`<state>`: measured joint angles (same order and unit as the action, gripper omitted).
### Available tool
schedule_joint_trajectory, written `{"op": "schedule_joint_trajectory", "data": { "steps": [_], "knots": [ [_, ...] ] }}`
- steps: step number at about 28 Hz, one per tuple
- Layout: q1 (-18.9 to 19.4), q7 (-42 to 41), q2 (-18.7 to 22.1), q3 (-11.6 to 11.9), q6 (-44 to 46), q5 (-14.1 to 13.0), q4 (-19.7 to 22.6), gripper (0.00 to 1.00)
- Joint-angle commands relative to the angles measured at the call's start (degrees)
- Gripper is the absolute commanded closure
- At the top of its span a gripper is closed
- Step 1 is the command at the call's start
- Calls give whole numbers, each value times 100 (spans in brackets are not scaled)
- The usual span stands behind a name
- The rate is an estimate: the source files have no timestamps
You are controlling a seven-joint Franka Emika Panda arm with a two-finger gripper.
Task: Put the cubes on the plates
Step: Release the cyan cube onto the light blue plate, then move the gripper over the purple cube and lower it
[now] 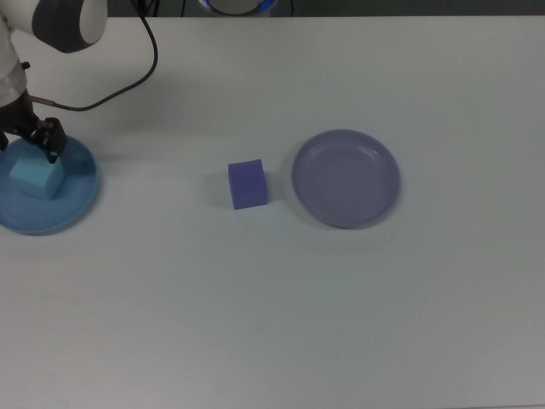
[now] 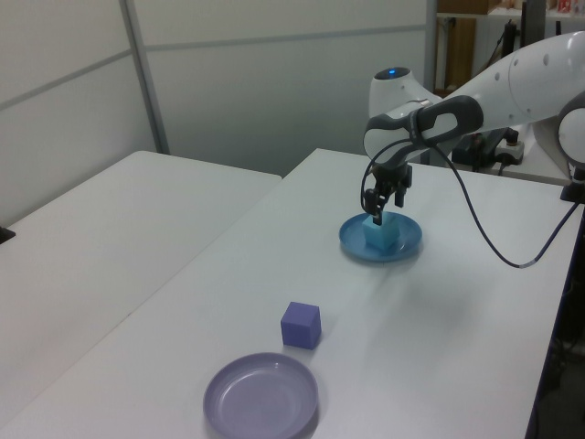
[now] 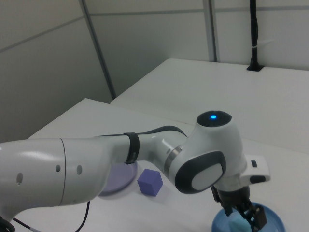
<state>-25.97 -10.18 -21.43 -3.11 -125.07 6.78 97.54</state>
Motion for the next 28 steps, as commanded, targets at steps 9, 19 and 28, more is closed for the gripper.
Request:
{"op": "schedule_joint_trajectory", "data": {
  "steps": [9, 19, 28],
  "knots": [
    [724, -107, 763, -505, 1186, -441, 125, 0],
    [1656, 78, 746, -691, 1213, -758, 345, 0],
    [2148, 315, 438, -682, 1055, -696, 486, 0]
  ]
}}
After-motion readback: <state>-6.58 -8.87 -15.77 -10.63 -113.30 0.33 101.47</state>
